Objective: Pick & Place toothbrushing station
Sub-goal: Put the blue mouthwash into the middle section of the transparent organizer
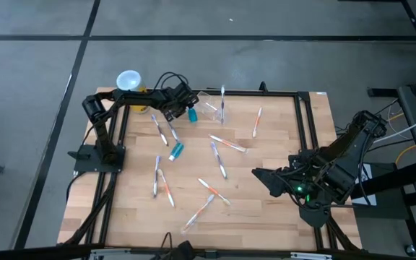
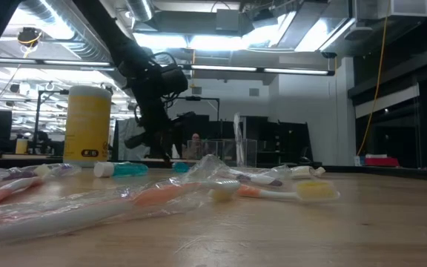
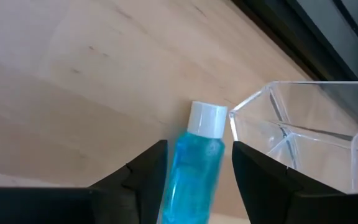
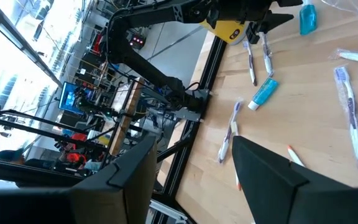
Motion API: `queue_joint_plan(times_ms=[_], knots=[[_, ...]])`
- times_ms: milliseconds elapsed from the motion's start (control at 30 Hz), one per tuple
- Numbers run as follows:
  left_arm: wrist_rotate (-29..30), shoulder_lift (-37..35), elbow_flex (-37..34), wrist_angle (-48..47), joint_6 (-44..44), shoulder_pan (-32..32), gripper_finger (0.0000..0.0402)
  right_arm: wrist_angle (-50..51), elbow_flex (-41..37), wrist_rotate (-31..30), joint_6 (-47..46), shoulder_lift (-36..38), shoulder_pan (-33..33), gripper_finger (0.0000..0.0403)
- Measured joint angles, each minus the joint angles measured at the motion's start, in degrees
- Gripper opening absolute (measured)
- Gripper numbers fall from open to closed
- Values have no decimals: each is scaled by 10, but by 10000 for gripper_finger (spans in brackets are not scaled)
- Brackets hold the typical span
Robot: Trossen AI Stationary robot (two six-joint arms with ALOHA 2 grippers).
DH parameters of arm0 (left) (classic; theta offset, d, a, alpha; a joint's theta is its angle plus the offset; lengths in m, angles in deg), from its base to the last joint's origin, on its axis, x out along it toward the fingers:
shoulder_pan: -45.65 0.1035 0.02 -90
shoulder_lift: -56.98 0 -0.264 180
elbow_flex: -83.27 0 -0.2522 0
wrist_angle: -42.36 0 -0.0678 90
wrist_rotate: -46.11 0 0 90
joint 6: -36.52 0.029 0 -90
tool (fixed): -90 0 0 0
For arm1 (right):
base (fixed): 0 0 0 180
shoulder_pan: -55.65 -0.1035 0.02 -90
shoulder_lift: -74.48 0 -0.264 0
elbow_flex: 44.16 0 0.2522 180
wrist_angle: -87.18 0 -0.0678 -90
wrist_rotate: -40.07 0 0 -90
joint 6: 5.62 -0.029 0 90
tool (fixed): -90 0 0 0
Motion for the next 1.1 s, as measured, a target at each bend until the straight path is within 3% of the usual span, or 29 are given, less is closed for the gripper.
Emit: queue_joint_plan(times_ms=[500, 1100], knots=[[-2, 32, 1, 56, 28, 0, 173, -5, 0, 2, 0, 0, 0, 213], [-10, 63, 4, 20, 111, -23, 169, -21, 0, 0, 9, 0, 0, 213]])
